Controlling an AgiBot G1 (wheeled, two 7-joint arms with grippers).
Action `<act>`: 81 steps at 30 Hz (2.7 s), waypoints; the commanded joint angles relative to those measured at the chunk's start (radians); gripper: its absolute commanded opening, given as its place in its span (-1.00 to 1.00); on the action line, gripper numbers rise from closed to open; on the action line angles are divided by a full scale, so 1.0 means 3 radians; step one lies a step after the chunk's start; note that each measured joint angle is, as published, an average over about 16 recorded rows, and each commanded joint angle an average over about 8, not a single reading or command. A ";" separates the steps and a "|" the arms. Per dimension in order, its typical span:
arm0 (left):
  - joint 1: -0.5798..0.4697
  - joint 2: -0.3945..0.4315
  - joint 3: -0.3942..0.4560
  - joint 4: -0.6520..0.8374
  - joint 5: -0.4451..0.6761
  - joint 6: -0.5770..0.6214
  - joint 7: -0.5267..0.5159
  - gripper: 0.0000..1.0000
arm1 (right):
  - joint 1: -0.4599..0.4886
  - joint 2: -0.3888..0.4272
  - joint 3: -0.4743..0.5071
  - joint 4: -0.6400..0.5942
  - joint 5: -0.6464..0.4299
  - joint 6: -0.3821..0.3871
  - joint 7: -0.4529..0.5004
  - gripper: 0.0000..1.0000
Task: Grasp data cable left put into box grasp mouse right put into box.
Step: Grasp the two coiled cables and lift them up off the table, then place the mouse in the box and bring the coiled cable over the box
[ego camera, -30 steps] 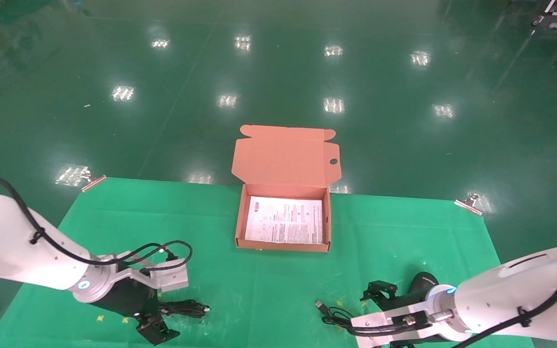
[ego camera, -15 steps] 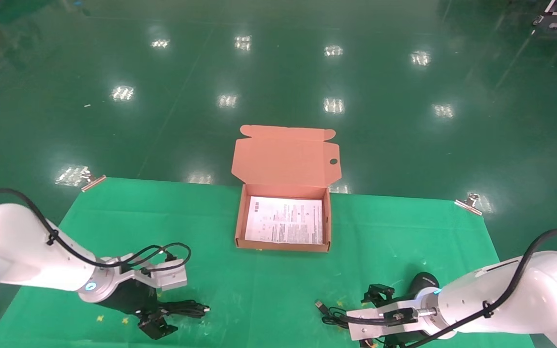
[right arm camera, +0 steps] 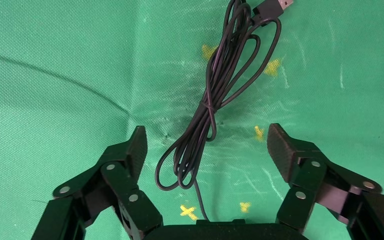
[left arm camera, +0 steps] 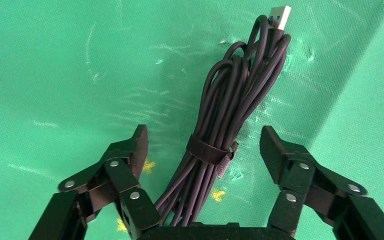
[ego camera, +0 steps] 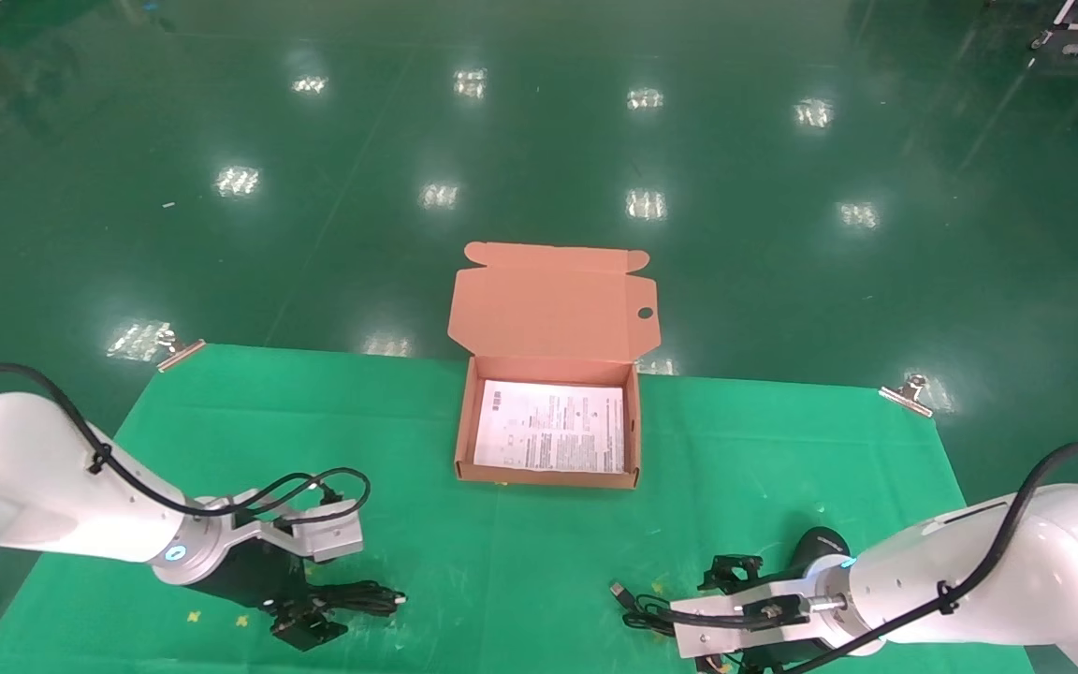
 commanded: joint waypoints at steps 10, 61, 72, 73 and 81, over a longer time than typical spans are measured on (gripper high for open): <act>0.0000 -0.0007 0.0004 -0.0038 0.0006 0.0017 -0.0013 -1.00 | 0.0002 0.0010 0.0002 0.0020 0.0003 -0.0009 0.0007 -1.00; -0.0783 0.0226 0.0142 -0.1220 0.0869 -0.0945 -0.0273 -1.00 | 0.1300 0.0148 0.0793 0.0309 0.0094 0.0401 0.0685 -1.00; -0.1020 0.0397 0.0109 -0.1018 0.1010 -0.1212 -0.0389 -1.00 | 0.1710 -0.0427 0.0864 -0.0296 0.0225 0.0732 0.0301 -1.00; -0.1030 0.0401 0.0111 -0.1015 0.1018 -0.1221 -0.0393 -1.00 | 0.1723 -0.0446 0.0867 -0.0318 0.0231 0.0744 0.0281 -1.00; -0.1017 0.0370 0.0136 -0.1008 0.1035 -0.1190 -0.0413 -1.00 | 0.1637 -0.0491 0.0839 -0.0295 0.0248 0.0762 0.0220 -1.00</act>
